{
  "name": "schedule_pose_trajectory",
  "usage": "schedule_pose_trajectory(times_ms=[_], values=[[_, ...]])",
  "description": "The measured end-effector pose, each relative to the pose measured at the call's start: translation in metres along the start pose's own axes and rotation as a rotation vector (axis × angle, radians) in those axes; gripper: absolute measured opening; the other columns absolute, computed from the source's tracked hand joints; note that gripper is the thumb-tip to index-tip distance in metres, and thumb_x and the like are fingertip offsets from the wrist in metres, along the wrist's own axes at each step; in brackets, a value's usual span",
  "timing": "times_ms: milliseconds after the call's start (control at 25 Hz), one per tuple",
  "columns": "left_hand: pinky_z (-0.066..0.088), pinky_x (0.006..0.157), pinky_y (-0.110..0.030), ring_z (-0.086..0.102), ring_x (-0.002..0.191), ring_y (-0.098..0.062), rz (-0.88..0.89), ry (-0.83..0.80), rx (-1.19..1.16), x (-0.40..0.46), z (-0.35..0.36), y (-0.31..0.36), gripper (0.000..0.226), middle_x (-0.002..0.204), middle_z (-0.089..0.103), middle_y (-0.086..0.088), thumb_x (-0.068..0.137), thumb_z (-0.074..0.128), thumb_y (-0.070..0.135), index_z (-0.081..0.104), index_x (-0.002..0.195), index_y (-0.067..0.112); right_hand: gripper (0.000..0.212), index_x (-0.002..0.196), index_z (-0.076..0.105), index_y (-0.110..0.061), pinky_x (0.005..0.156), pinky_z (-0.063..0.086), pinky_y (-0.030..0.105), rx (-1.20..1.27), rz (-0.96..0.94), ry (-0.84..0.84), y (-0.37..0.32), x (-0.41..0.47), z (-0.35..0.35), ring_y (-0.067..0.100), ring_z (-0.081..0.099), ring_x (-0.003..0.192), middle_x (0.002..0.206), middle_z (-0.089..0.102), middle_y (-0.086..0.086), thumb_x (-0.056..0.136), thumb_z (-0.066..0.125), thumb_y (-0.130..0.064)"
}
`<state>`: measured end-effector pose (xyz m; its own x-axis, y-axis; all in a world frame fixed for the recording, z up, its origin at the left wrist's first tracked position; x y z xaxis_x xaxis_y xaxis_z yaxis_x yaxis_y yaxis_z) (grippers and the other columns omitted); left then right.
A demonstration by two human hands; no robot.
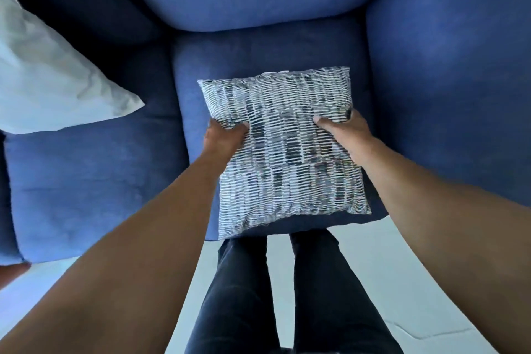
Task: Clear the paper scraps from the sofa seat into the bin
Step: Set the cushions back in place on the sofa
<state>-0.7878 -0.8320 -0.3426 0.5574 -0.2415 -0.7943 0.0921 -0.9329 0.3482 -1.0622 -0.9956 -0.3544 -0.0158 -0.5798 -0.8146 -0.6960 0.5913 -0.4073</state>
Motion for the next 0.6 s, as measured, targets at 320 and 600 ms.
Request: schedule_pose_trajectory(times_ms=[320, 600], values=[[0.063, 0.071, -0.040, 0.074, 0.086, -0.023, 0.148, 0.022, -0.479, -0.057, -0.048, 0.067, 0.034, 0.101, 0.075, -0.007, 0.077, 0.078, 0.005, 0.062, 0.105, 0.014, 0.054, 0.113, 0.066, -0.006, 0.079, 0.061, 0.036, 0.447, -0.164, -0.075, -0.076, -0.038, -0.042, 0.021, 0.076, 0.089, 0.102, 0.077, 0.007, 0.064, 0.088, -0.009], [0.060, 0.071, -0.028, 0.071, 0.085, -0.010, 0.454, 0.229, -0.429, -0.066, -0.106, 0.168, 0.042, 0.092, 0.075, 0.006, 0.065, 0.077, 0.002, 0.063, 0.101, 0.019, 0.037, 0.103, 0.069, -0.006, 0.077, 0.061, 0.029, 0.466, -0.513, 0.029, -0.186, -0.056, -0.084, 0.014, 0.073, 0.088, 0.097, 0.075, 0.002, 0.071, 0.075, 0.010]])
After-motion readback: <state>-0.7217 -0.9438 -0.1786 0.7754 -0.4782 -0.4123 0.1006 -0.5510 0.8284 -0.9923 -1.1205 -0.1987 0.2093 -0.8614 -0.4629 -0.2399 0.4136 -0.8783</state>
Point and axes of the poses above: each hand's wrist, its own x-axis towards the middle knuckle, its own z-axis out of the palm, y = z × x, the point moved 7 cm from there along x, towards the middle knuckle
